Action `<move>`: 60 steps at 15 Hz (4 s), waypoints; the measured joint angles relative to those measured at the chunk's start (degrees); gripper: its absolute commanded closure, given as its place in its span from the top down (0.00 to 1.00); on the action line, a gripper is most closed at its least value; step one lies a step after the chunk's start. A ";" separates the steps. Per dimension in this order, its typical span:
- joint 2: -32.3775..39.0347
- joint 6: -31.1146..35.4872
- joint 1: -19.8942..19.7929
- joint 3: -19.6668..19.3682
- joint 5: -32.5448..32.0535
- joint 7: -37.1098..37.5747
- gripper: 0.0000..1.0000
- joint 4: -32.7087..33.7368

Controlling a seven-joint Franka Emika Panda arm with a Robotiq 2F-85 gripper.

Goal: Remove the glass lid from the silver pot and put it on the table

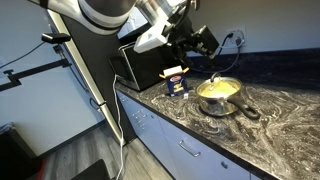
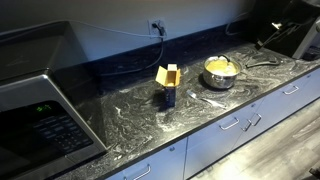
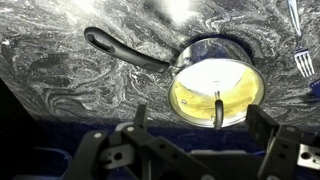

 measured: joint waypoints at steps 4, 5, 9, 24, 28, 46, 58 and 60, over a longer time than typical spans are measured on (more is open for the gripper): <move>1.12 1.40 0.25 0.00 1.78 0.00 1.00 -0.03; 2.10 2.69 0.48 -0.01 2.77 0.00 1.00 0.00; 8.02 7.80 1.91 0.03 8.20 -0.39 1.00 1.63; 24.49 10.36 2.39 2.03 10.96 -0.52 0.46 16.48; 26.29 10.35 2.21 2.64 10.96 -0.53 0.15 18.17; 21.50 9.85 2.57 2.94 9.98 -0.58 0.04 18.79; 20.05 10.39 0.72 -5.22 8.91 5.52 0.04 18.90; 20.30 11.18 -0.20 -7.22 8.79 8.08 0.04 19.03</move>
